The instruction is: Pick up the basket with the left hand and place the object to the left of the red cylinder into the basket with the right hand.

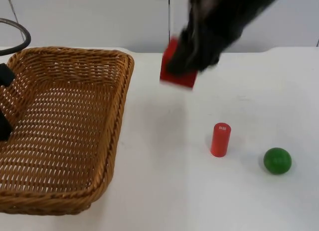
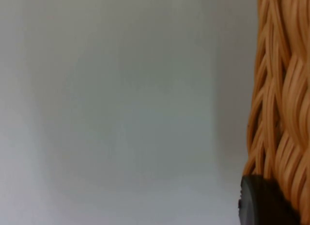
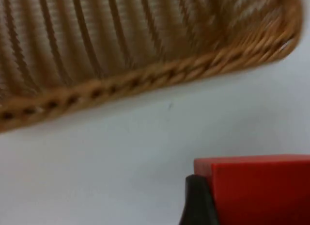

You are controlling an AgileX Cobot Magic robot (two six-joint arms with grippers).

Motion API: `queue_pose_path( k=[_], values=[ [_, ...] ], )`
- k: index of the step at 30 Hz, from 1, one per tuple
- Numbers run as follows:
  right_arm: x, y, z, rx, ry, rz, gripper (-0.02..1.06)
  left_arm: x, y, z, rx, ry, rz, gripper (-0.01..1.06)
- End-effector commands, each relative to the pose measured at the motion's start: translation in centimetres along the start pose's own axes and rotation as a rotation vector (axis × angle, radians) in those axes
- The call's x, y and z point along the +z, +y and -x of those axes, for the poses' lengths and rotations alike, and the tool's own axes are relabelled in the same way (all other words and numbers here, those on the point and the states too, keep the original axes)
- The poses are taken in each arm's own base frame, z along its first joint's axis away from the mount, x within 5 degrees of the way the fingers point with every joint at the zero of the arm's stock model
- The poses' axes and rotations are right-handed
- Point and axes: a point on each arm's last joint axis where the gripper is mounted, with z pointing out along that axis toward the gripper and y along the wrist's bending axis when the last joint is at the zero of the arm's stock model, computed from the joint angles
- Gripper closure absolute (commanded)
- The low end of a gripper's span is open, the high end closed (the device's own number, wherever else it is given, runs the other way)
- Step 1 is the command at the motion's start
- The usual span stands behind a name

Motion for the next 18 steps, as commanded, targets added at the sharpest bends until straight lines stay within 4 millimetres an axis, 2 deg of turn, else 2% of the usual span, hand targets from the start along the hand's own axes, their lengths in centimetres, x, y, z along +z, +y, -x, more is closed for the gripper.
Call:
queue_pose_path(
  k=[1, 6, 18],
  values=[
    [-3.8, 0.4, 1.2, -0.002, -0.053, -0.025, 1.05, -0.2, -0.2, 0.0, -0.007, -0.007, -0.014, 1.05],
    [-5.7, 0.5, 1.5, 0.017, -0.061, -0.062, 1.05, -0.2, -0.2, 0.0, -0.007, -0.007, -0.014, 1.05],
    [-5.5, 0.7, 1.4, 0.062, -0.049, -0.052, 1.05, -0.2, -0.2, 0.0, -0.007, -0.005, -0.015, 1.05]
  ],
)
